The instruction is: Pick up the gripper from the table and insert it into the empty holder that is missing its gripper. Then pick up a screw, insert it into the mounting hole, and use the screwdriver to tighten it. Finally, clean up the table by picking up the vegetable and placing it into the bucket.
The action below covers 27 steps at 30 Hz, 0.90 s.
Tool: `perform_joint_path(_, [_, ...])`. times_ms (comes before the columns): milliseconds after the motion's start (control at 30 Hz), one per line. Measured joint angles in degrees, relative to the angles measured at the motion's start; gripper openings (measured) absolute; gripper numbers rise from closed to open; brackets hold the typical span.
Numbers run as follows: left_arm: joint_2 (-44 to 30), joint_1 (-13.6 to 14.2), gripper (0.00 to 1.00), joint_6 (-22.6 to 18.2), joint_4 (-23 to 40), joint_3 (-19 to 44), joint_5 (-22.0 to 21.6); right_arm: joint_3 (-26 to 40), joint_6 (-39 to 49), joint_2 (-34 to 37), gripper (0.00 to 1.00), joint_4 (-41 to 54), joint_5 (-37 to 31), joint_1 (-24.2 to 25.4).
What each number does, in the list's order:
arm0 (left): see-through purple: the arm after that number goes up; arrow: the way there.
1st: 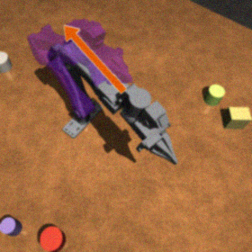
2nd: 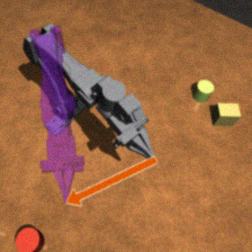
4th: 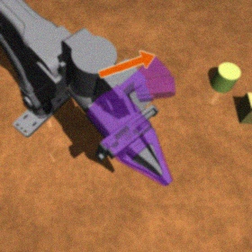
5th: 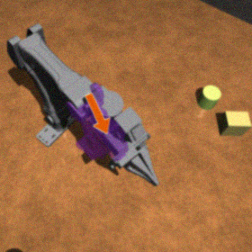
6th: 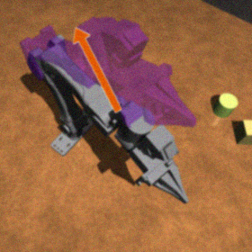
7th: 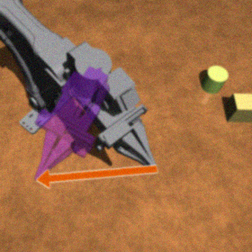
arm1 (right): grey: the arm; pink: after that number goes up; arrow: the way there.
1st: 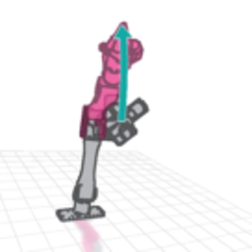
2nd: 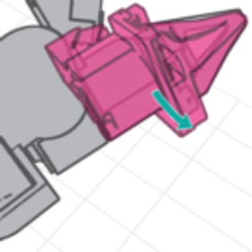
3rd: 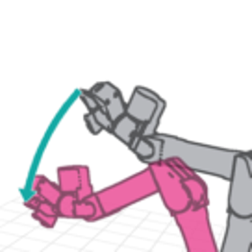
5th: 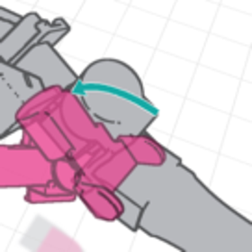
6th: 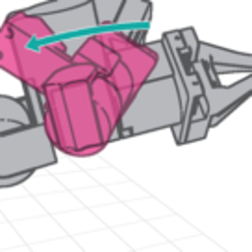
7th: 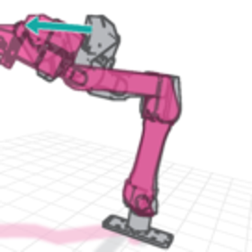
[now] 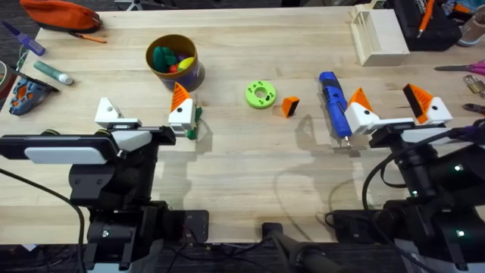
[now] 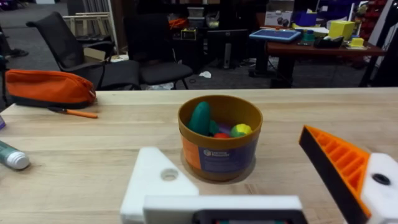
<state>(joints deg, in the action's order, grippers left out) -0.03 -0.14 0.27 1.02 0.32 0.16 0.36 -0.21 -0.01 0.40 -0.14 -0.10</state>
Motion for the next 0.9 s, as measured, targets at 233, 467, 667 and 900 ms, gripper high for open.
perform_joint_path(233, [0.00,0.00,0.985,0.00,0.00,0.00,0.00,0.02,0.00,0.02,0.993,0.07,0.00,0.00])
perform_joint_path(467, [-0.02,0.00,0.985,-0.02,-2.49,0.07,0.00,0.02,-0.02,0.02,0.994,-5.22,0.00,0.00])
perform_joint_path(667, [-0.02,0.00,0.985,-0.22,-2.47,5.24,-0.13,4.78,-0.02,0.02,0.994,-6.76,0.00,0.00])
perform_joint_path(900, [-19.52,0.00,0.985,-0.73,16.30,34.45,-1.21,34.70,-0.01,16.47,0.994,13.75,0.01,0.00])
